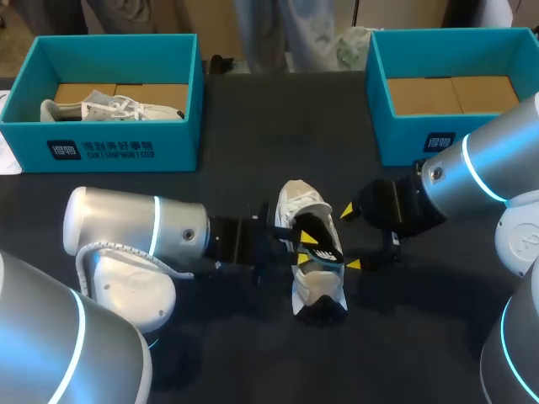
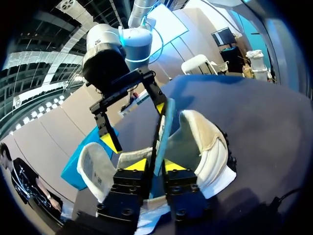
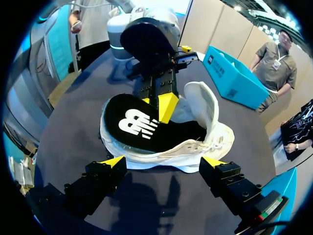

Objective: Take the shoe out of the shoebox, open the shoe tongue, remove and reinsert the insole, then place the shoe into the shoebox

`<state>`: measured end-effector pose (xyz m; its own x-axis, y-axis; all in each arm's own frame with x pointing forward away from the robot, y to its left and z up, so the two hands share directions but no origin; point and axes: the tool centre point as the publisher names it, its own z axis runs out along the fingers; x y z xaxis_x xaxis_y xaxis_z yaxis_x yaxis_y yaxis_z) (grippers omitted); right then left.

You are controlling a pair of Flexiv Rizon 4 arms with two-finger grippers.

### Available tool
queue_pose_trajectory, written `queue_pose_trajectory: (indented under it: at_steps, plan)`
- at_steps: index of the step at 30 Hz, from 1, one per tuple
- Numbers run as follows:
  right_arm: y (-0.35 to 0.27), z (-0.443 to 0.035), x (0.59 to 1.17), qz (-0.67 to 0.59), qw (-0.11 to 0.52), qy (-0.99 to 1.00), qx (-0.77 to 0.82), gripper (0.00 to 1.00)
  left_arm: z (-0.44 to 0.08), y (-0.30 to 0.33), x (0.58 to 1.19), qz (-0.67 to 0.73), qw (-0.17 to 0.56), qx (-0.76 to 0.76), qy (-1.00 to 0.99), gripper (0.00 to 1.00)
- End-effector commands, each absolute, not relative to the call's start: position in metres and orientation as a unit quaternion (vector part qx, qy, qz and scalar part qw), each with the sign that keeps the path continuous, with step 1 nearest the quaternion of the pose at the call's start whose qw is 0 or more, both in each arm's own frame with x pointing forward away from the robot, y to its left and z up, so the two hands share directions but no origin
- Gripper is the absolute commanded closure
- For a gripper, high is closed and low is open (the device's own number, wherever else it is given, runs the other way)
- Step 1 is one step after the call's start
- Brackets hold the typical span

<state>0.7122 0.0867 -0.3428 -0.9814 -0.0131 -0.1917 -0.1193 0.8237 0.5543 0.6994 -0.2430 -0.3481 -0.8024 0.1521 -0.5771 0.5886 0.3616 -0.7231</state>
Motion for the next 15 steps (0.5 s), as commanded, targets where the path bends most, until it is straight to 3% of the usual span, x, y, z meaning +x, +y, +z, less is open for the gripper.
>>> queue_pose_trajectory:
  at_steps: [1, 14, 15]
  plan:
    - [0.087, -0.343, 0.711, 0.294, 0.091, 0.951, -0.034, 0.00, -0.341, -0.239, 0.692, -0.522, 0.219, 0.234, 0.791, 0.73]
    - [0.087, -0.343, 0.711, 0.294, 0.091, 0.951, -0.034, 0.00, -0.342, -0.257, 0.683, -0.534, 0.203, 0.246, 0.783, 0.75]
    - [0.087, -0.343, 0.711, 0.294, 0.091, 0.951, -0.034, 0.00, -0.342, -0.257, 0.683, -0.534, 0.202, 0.247, 0.783, 0.81]
